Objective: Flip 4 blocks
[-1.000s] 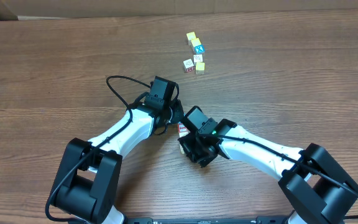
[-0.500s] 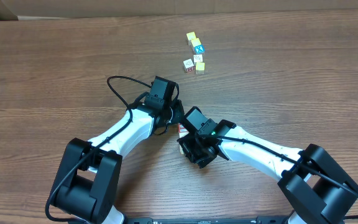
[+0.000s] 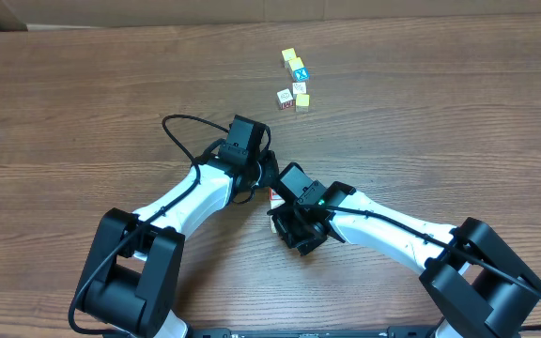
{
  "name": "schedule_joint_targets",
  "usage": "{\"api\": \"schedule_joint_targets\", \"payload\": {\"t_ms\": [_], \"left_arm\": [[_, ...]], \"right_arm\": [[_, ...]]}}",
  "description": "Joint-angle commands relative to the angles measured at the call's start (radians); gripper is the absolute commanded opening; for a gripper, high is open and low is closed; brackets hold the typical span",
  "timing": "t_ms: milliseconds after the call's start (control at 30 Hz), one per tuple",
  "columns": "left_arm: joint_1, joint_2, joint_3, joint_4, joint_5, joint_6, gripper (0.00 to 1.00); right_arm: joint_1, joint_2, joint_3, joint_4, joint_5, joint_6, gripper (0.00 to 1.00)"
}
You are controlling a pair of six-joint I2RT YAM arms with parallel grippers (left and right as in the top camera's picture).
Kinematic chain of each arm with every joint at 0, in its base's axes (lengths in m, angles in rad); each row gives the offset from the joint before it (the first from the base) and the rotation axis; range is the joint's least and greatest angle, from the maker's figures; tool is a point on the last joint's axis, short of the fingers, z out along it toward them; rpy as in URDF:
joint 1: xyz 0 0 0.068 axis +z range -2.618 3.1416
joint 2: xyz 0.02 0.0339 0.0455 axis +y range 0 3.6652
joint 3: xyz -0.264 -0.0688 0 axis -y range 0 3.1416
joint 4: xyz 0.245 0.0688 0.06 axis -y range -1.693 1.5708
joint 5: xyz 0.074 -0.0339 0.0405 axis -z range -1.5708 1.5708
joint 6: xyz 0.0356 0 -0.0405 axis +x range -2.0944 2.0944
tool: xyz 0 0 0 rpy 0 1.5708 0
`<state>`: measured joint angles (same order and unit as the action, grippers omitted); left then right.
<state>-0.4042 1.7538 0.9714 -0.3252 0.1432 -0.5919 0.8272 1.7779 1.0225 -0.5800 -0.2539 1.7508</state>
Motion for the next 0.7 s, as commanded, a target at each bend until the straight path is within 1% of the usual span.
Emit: {"api": "schedule_joint_targets", "payload": {"t_ms": [0, 33, 400, 533, 667], "left_arm": [[-0.022, 0.019, -0.015, -0.029, 0.056, 0.032, 0.04], [-0.022, 0.019, -0.015, -0.029, 0.056, 0.032, 0.04], [-0.021, 0.019, -0.011, -0.027, 0.051, 0.032, 0.04], [-0.021, 0.019, -0.011, -0.023, 0.002, 0.032, 0.04], [-0.020, 0.019, 0.003, -0.020, -0.005, 0.032, 0.04]], "right_arm": [[-0.008, 0.000, 0.023, -0.001, 0.057, 0.004, 0.07], [-0.008, 0.000, 0.023, -0.002, 0.056, 0.004, 0.04], [-0.009, -0.001, 0.023, -0.005, 0.013, 0.003, 0.04], [-0.010, -0.002, 0.024, -0.005, 0.018, -0.033, 0.04], [-0.010, -0.010, 0.027, -0.005, 0.060, -0.108, 0.04]]}}
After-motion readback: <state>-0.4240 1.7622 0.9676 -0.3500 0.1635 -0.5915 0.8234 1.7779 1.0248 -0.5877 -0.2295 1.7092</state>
